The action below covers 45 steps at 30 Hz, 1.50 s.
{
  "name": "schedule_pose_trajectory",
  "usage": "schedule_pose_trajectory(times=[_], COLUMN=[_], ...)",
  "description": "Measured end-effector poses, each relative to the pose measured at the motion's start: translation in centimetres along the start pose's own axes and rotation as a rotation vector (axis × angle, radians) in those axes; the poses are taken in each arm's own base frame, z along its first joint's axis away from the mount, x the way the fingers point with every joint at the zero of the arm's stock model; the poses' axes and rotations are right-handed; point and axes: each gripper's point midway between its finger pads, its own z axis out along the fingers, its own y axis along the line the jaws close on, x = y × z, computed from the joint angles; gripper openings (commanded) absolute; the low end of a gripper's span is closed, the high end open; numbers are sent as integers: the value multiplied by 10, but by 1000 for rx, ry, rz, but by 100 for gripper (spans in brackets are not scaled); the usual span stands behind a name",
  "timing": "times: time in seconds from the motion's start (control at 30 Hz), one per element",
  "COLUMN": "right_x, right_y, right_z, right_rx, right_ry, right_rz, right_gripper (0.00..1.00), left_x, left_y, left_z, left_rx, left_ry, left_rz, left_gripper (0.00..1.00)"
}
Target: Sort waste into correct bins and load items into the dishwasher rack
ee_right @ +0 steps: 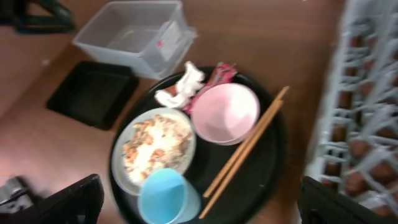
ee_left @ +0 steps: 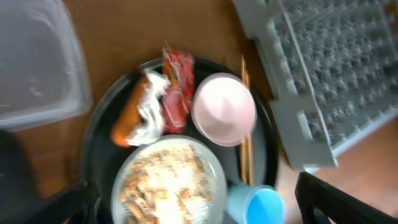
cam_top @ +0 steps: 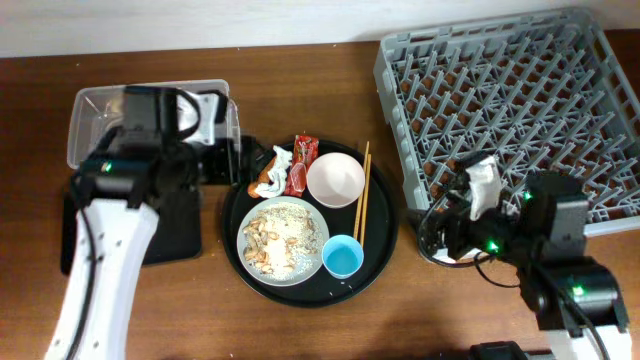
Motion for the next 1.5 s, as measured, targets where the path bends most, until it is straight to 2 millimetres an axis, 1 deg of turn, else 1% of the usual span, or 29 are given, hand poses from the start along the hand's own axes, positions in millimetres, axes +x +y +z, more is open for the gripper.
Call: schedule_pose_trajectory(times=[0.03,0.1,0.17,0.23,0.27,0.3,0.33,0.43,0.57,0.6,0.63,0.73,0.8,0.83,0.87,0.93,0.97,1.0,1.03,1.07,1.1,1.17,1.2,1.23,1.3,1.33,1.37,1.43,1.5], right_x=[1,4,18,29,35,41,48,62,72,73,73,73,74,75,75,73,69,65,56,50,41,16,-4,-18,-46,-61,-68,-79,-82], right_y=[1,-12,-59,-88,-102,-108,-112,-116,-119,-118,-118,-118,-118,-117,-117,-113,-109,-103,-89,-83,-72,-45,-29,-16,10,29,42,58,58], right_z=[3,6,-2,-12,-17,-19,-21,-20,-17,-17,-17,-18,-18,-18,-18,-15,-13,-9,-2,0,4,7,7,4,2,-2,-3,-3,1], right_rx=[-19,23,237,370,425,453,478,506,517,518,518,518,519,519,518,485,452,401,295,240,157,-49,-167,-254,-398,-477,-526,-572,-573], right_ry=[12,30,52,49,54,67,88,142,184,188,188,188,194,197,198,195,188,182,175,164,146,88,28,-11,-94,-133,-148,-172,-175], right_rz=[30,137,372,514,580,616,655,714,745,748,747,748,752,753,754,757,760,744,712,690,655,555,473,403,226,131,86,36,45], right_gripper=[98,98,98,98,98,98,98,98,98,98,98,98,98,100,97,88,85,83,82,80,77,78,78,78,78,78,78,78,78], left_x=[10,48,80,102,114,121,128,149,178,181,184,184,182,174,161,122,73,50,31,15,5,-13,-16,-13,-7,-3,-2,-1,1], left_y=[-3,-21,-40,-57,-67,-72,-76,-81,-75,-73,-70,-69,-69,-74,-81,-97,-105,-103,-101,-98,-90,-85,-89,-103,-122,-129,-135,-142,-147], left_z=[9,36,58,73,81,86,90,109,138,141,146,152,149,143,137,120,107,97,90,82,75,55,46,36,23,17,12,6,3], left_rx=[10,0,-55,-100,-117,-121,-126,-152,-185,-190,-198,-198,-206,-213,-208,-171,-109,-52,19,122,182,374,458,559,668,714,750,796,819], left_ry=[56,242,370,433,462,484,503,577,702,715,731,729,731,734,710,633,510,463,421,393,378,348,344,361,394,412,423,433,442], left_rz=[-11,17,123,246,310,342,368,451,534,534,537,545,550,533,523,467,395,328,266,190,135,29,3,-13,-37,-49,-64,-78,-80], left_gripper=[99,99,97,89,79,78,76,57,51,30,2,0,0,0,0,0,0,0,0,0,0,0,0,0,0,0,0,0,0])
